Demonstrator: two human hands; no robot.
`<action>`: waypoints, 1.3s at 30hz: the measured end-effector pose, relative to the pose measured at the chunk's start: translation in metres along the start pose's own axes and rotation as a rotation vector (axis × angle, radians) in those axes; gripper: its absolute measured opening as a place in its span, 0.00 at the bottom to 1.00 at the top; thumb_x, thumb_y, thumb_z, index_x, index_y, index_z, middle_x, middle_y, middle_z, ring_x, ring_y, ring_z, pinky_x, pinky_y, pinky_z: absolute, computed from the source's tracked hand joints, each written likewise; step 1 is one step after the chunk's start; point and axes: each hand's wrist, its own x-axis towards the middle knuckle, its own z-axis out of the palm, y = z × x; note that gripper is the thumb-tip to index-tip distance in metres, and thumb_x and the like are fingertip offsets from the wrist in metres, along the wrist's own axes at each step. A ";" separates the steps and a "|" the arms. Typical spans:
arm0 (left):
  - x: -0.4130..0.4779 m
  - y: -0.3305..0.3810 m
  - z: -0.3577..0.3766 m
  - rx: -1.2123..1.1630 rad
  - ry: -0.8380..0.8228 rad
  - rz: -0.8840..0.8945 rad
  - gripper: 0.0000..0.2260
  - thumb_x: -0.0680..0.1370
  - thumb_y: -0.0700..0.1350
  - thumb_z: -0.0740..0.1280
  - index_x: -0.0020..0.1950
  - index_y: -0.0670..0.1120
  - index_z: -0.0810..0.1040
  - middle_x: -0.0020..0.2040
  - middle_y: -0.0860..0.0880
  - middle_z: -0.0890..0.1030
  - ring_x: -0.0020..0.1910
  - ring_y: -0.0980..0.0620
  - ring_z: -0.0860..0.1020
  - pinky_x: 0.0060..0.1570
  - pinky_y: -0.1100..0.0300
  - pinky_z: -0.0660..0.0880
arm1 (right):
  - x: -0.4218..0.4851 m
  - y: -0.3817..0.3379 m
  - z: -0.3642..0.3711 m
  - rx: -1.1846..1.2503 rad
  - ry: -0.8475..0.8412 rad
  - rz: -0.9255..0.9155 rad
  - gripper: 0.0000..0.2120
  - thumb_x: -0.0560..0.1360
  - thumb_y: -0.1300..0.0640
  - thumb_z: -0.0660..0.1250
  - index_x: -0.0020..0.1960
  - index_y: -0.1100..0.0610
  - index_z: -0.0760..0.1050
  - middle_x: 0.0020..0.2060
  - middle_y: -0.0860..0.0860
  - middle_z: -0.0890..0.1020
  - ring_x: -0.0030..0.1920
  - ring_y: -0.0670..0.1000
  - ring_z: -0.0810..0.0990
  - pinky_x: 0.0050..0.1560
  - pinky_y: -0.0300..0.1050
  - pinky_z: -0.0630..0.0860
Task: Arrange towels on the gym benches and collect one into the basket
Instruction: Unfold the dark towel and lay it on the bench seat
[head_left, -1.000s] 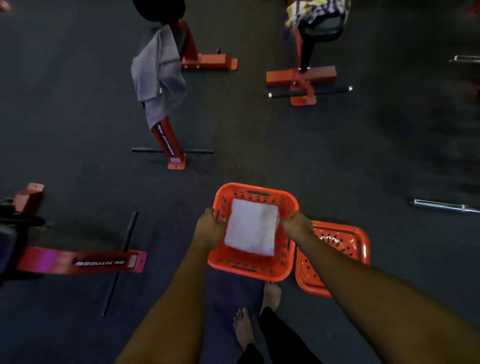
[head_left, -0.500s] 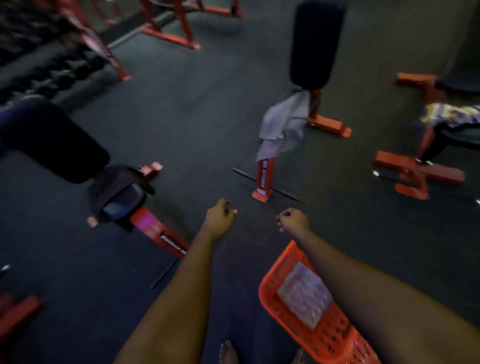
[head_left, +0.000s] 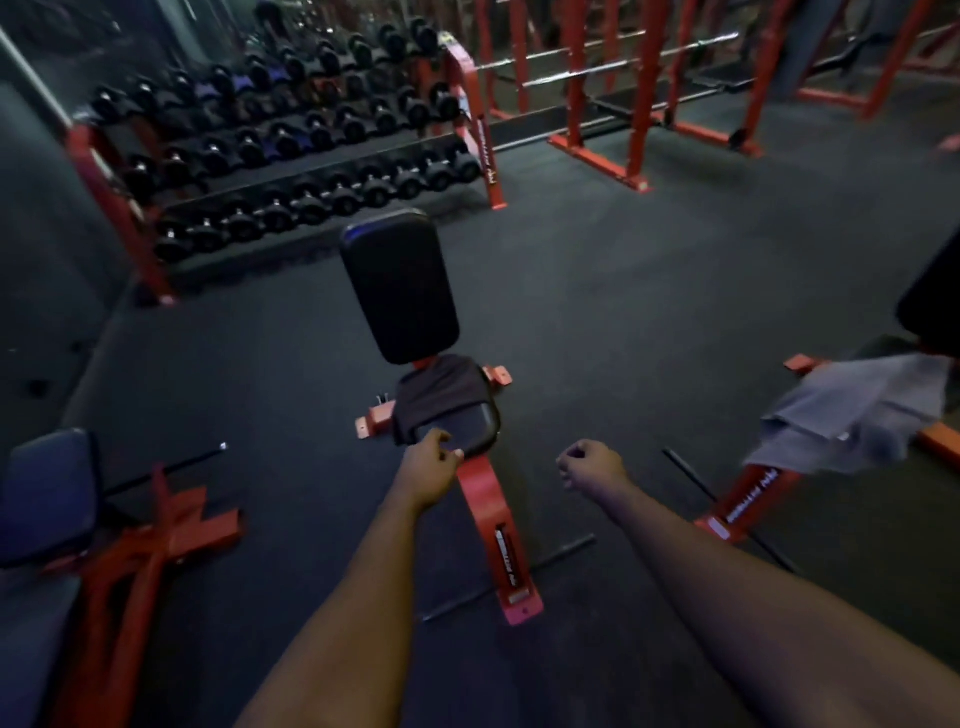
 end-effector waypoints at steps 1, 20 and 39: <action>0.017 -0.011 -0.011 -0.009 0.005 -0.020 0.14 0.80 0.45 0.65 0.63 0.40 0.73 0.43 0.44 0.81 0.44 0.47 0.77 0.43 0.55 0.72 | 0.014 -0.012 0.014 -0.015 -0.003 -0.015 0.05 0.72 0.58 0.68 0.41 0.59 0.80 0.38 0.58 0.86 0.34 0.54 0.83 0.46 0.51 0.83; 0.358 -0.145 -0.004 0.042 -0.049 -0.298 0.11 0.74 0.45 0.71 0.55 0.44 0.80 0.49 0.45 0.84 0.50 0.47 0.81 0.48 0.57 0.75 | 0.367 -0.090 0.184 -0.589 -0.419 -0.122 0.05 0.71 0.57 0.68 0.45 0.54 0.81 0.51 0.55 0.83 0.56 0.56 0.80 0.54 0.43 0.73; 0.505 -0.253 0.089 0.213 -0.290 -0.096 0.06 0.75 0.40 0.65 0.48 0.46 0.69 0.52 0.43 0.77 0.54 0.40 0.77 0.50 0.45 0.75 | 0.484 -0.060 0.262 -0.746 -0.351 -0.308 0.18 0.70 0.67 0.66 0.59 0.58 0.78 0.59 0.55 0.80 0.64 0.56 0.77 0.67 0.45 0.71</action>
